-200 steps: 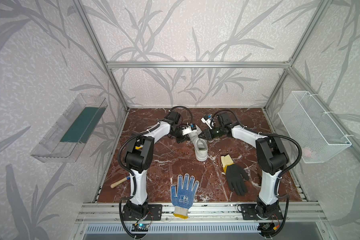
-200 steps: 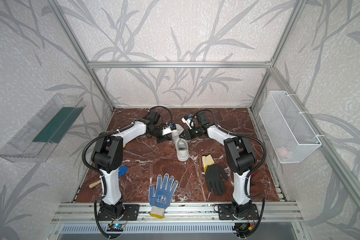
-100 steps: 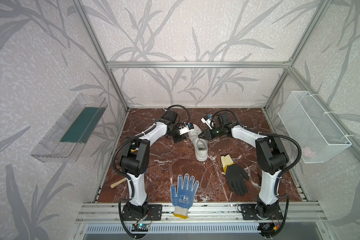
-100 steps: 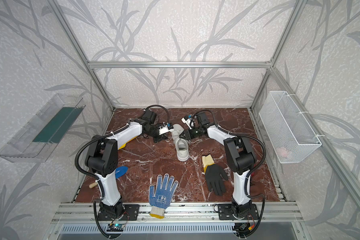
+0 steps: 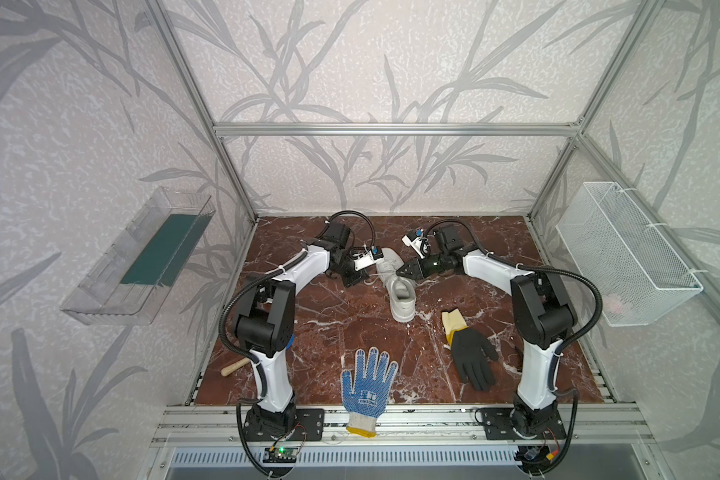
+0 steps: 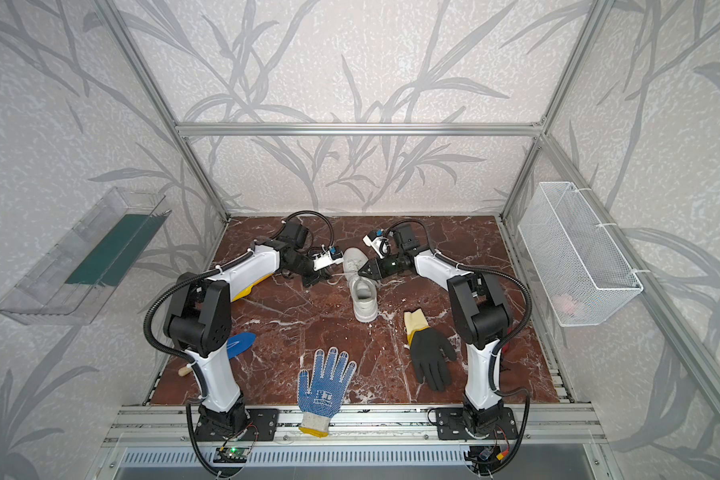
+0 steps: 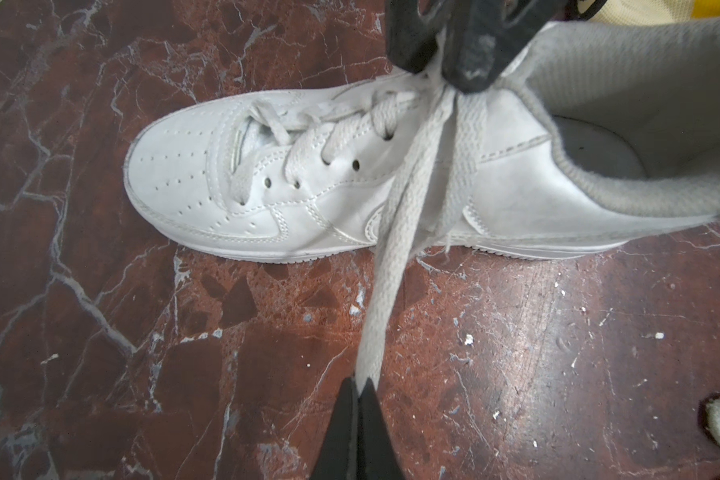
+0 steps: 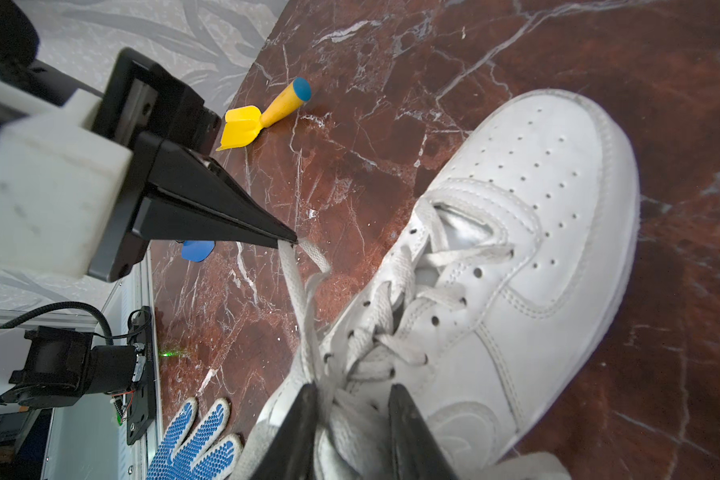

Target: Tie the shoes

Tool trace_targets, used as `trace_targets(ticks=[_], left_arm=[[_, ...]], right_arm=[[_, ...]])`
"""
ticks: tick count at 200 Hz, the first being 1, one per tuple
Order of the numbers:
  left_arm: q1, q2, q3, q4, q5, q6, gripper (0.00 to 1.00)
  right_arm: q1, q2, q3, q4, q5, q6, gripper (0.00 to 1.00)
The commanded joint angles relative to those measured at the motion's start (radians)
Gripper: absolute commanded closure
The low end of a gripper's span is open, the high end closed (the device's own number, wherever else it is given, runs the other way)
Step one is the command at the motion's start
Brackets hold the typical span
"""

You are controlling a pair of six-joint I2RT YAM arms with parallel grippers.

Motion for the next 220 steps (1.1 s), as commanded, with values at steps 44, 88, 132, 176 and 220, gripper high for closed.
trace_targets(ticks=[44, 88, 132, 176, 220], left_arm=[[0.028, -0.059, -0.038, -0.003, 0.004, 0.009, 1.00], [0.046, -0.074, -0.055, 0.000, 0.013, 0.013, 1.00], [0.049, -0.068, -0.062, -0.008, 0.030, 0.015, 1.00], [0.057, -0.071, -0.083, 0.003, 0.037, 0.015, 1.00], [0.064, -0.070, -0.085, -0.012, 0.082, 0.042, 1.00]], right_arm=[[-0.009, 0.036, 0.005, -0.073, 0.043, -0.013, 0.69], [-0.009, 0.035, 0.004, -0.076, 0.041, -0.014, 0.70], [-0.010, 0.035, 0.006, -0.075, 0.040, -0.013, 0.69], [-0.009, 0.035, 0.006, -0.077, 0.037, -0.015, 0.70], [-0.011, 0.035, 0.006, -0.080, 0.034, -0.018, 0.70]])
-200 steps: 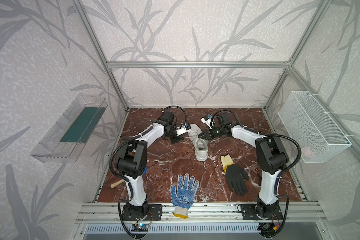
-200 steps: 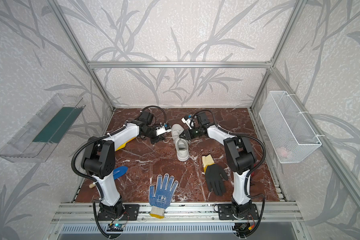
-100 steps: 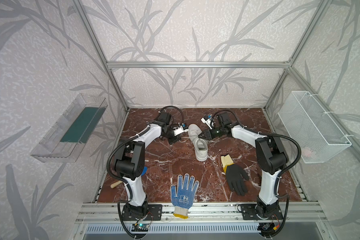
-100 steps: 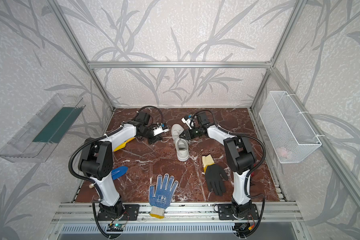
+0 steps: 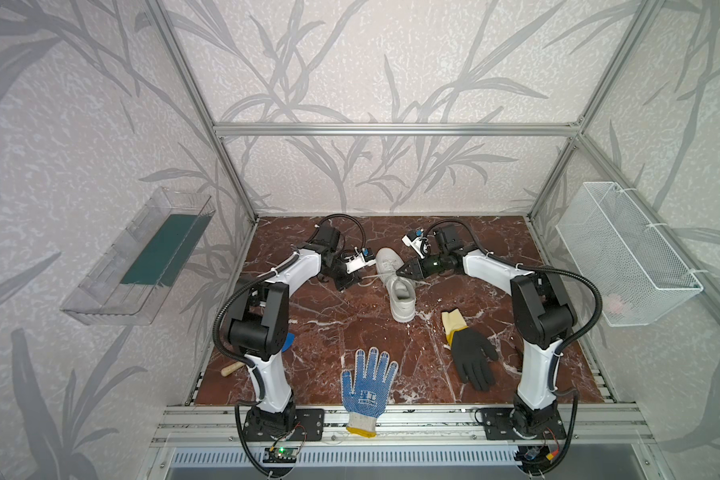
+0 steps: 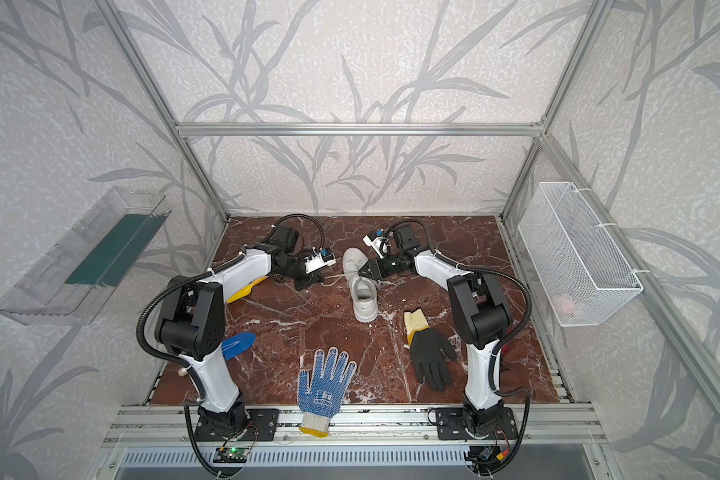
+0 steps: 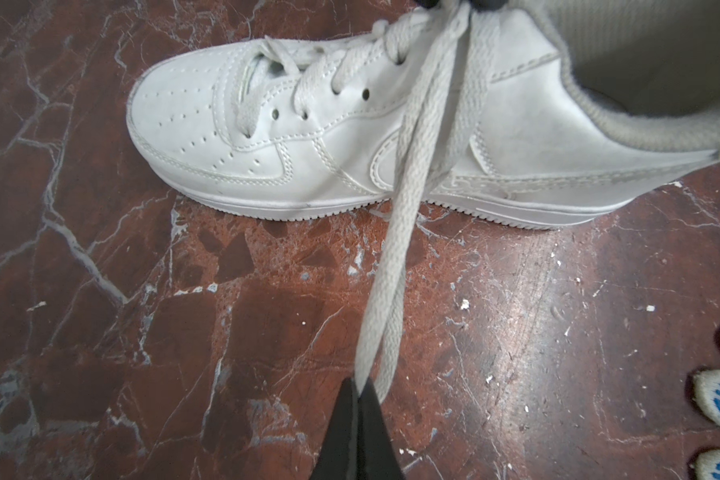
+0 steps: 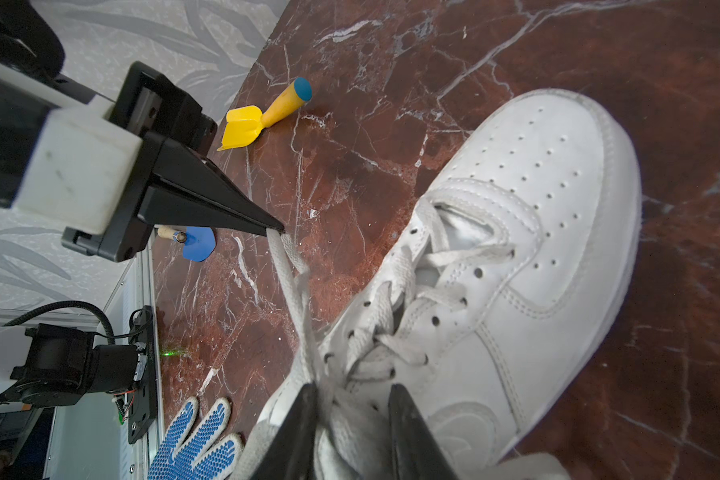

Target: Tie the shoes

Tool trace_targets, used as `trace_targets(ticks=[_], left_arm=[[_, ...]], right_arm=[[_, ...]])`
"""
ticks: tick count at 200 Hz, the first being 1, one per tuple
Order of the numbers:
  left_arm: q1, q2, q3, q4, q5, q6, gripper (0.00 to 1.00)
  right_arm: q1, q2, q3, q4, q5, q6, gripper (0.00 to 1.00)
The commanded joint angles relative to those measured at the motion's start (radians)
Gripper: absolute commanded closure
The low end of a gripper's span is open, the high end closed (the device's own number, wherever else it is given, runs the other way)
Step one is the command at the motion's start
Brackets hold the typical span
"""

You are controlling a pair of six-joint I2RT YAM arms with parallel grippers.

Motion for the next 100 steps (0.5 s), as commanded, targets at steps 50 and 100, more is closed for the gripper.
trace_targets(ticks=[50, 100], left_arm=[[0.005, -0.030, -0.024, 0.014, 0.159, 0.053, 0.67], [-0.021, 0.019, 0.049, 0.027, 0.203, 0.044, 0.45]], right_arm=[[-0.009, 0.035, 0.009, -0.074, 0.029, -0.011, 0.70], [-0.009, 0.031, 0.002, -0.079, 0.028, -0.016, 0.70]])
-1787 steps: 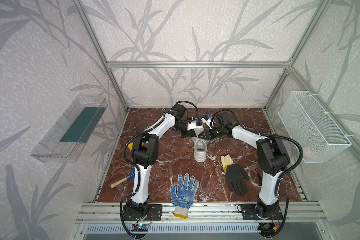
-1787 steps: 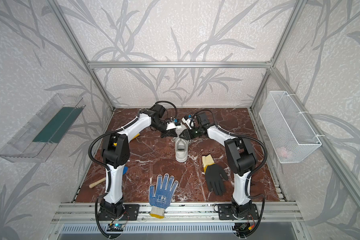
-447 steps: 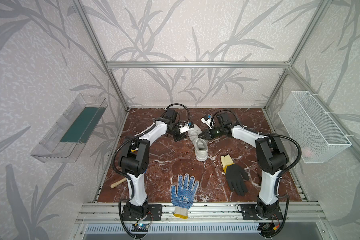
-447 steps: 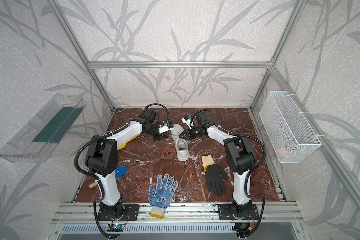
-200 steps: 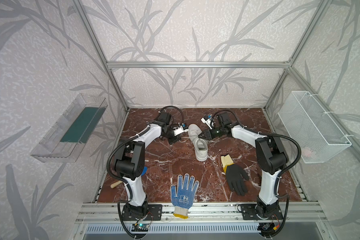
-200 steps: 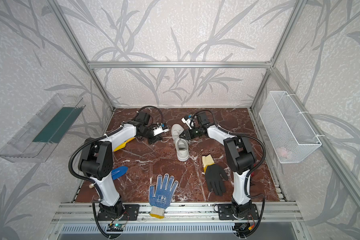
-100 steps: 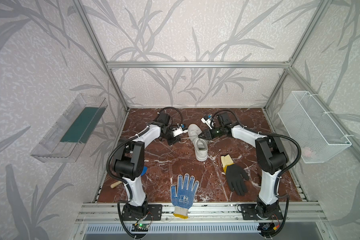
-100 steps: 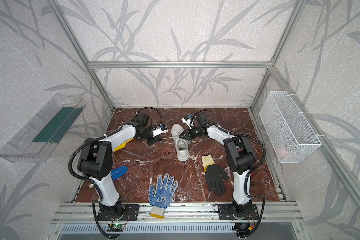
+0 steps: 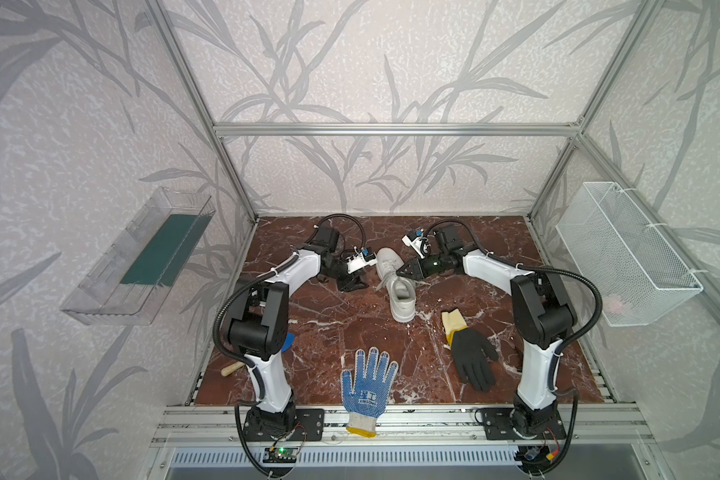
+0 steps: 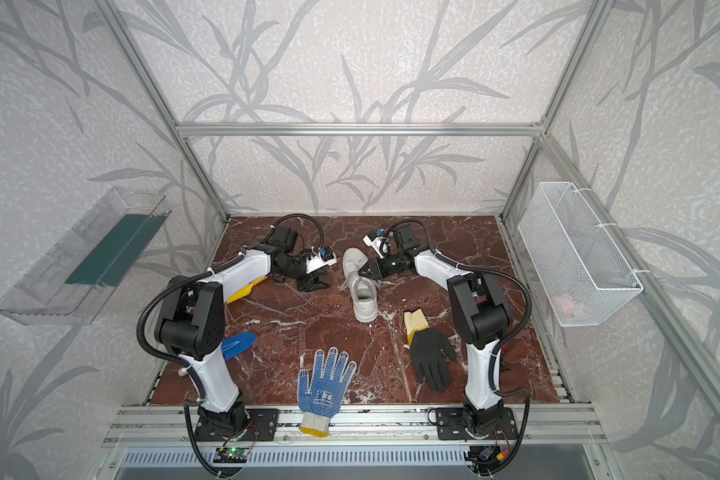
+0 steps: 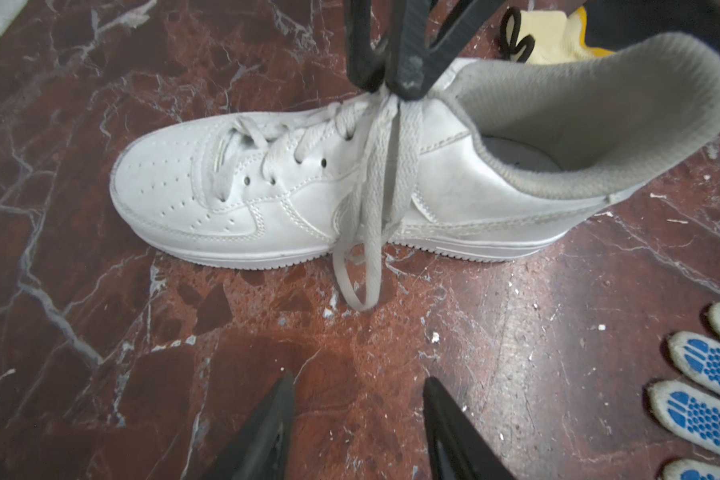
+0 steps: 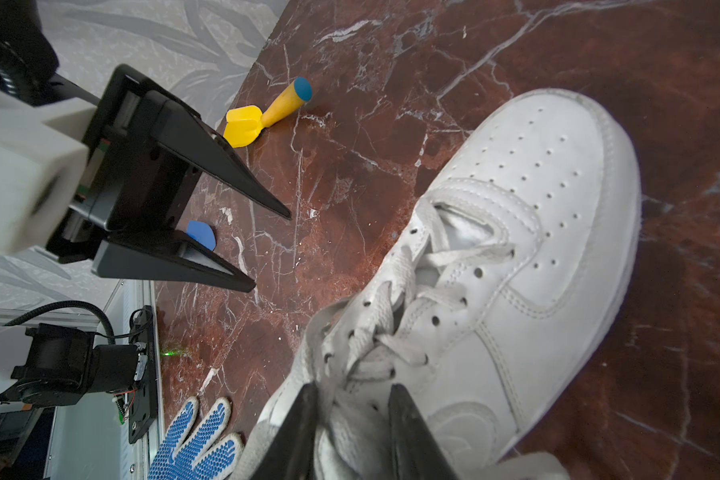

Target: Tie the shoes

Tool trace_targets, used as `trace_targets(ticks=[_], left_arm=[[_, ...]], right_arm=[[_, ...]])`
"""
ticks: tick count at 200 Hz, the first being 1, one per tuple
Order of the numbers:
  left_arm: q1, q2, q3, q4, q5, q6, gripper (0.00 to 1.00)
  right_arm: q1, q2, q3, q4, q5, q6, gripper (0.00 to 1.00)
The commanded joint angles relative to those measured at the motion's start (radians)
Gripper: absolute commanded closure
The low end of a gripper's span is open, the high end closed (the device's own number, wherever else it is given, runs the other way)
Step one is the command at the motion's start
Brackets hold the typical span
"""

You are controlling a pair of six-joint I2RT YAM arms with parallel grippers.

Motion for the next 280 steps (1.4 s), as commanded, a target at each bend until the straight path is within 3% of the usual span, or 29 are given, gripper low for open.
trace_targets(ticks=[1, 73, 128, 159, 243, 280], left_arm=[[-0.019, 0.019, 0.056, 0.000, 0.060, 0.016, 0.45], [-0.096, 0.137, 0.198, -0.029, 0.070, -0.017, 0.46], [-0.108, 0.187, 0.274, -0.056, 0.084, -0.039, 0.67], [-0.110, 0.191, 0.278, -0.070, 0.084, -0.029, 0.71], [-0.125, 0.225, 0.304, -0.102, 0.097, -0.018, 0.72], [-0.127, 0.240, 0.316, -0.110, 0.093, -0.017, 0.93]], right_arm=[[-0.008, 0.031, 0.000, -0.075, 0.030, -0.015, 0.70], [-0.009, 0.030, 0.003, -0.076, 0.027, -0.015, 0.70], [-0.009, 0.030, 0.002, -0.076, 0.024, -0.018, 0.69], [-0.009, 0.032, 0.002, -0.076, 0.021, -0.018, 0.70], [-0.009, 0.029, 0.003, -0.078, 0.017, -0.018, 0.69], [-0.017, 0.004, -0.010, -0.050, 0.003, -0.002, 0.63]])
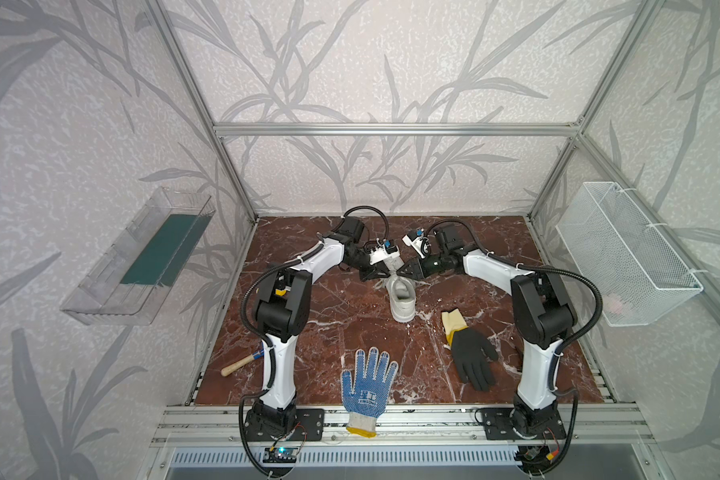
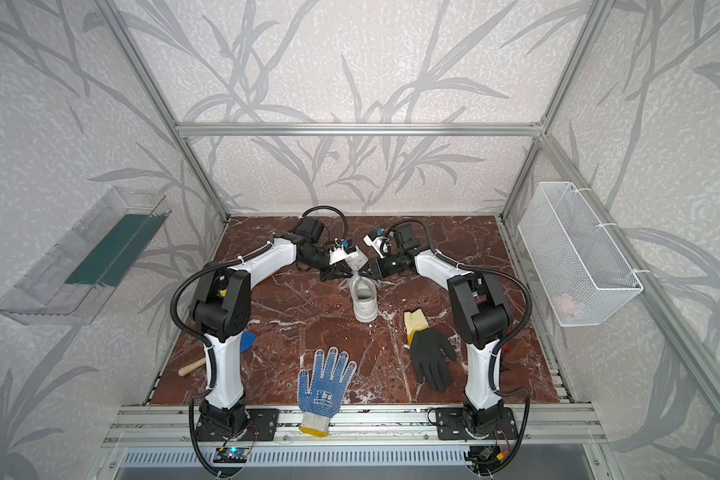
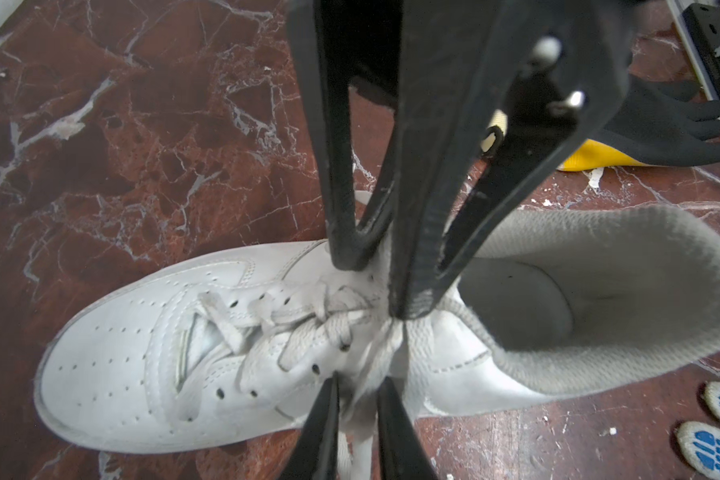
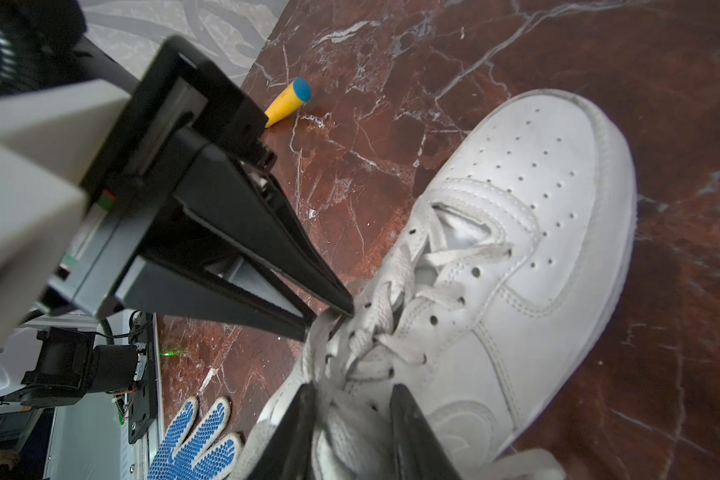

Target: Tie the shoes

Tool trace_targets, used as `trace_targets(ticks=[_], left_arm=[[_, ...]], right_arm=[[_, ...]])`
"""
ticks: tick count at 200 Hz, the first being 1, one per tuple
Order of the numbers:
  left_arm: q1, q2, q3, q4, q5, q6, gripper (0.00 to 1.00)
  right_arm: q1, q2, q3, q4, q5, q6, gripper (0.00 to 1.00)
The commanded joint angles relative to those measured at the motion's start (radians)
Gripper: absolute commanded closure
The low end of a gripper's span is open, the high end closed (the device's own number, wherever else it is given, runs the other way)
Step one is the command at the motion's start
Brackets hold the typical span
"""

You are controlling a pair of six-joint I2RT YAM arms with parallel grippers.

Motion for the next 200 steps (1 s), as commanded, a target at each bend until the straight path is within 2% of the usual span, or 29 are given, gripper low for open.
trace_targets(ticks=[1, 14, 39, 72, 99, 121, 143, 180, 200], left_arm=[[-0.006, 0.020, 0.029, -0.030, 0.011, 0.023, 0.93], [-0.005, 0.018, 0.030, -0.028, 0.006, 0.024, 1.00], [-0.006, 0.014, 0.038, -0.028, -0.002, 0.025, 1.00], [-0.006, 0.021, 0.054, -0.032, -0.004, 0.023, 1.00], [-0.005, 0.025, 0.061, -0.034, -0.002, 0.023, 1.00], [-0.005, 0.025, 0.062, -0.039, -0.005, 0.023, 1.00], [-0.006, 0.020, 0.061, -0.048, -0.011, 0.026, 1.00], [-0.005, 0.020, 0.061, -0.053, -0.014, 0.025, 1.00], [-0.006, 0.019, 0.062, -0.053, -0.016, 0.024, 1.00]], right_arm=[[-0.012, 0.004, -0.011, -0.046, 0.012, -0.002, 0.62], [-0.028, -0.016, -0.028, -0.021, 0.011, 0.014, 0.58], [-0.072, -0.055, -0.055, -0.006, 0.007, 0.029, 0.54], [-0.114, -0.094, -0.112, -0.064, 0.041, -0.016, 0.53], [-0.127, -0.118, -0.168, -0.064, 0.085, -0.035, 0.58], [-0.124, -0.087, -0.156, -0.093, 0.076, -0.074, 0.60], [-0.111, -0.060, -0.128, -0.134, 0.121, -0.121, 0.60], [-0.090, -0.021, -0.073, -0.189, 0.186, -0.125, 0.76], [-0.079, 0.013, -0.050, -0.201, 0.180, -0.103, 0.78]])
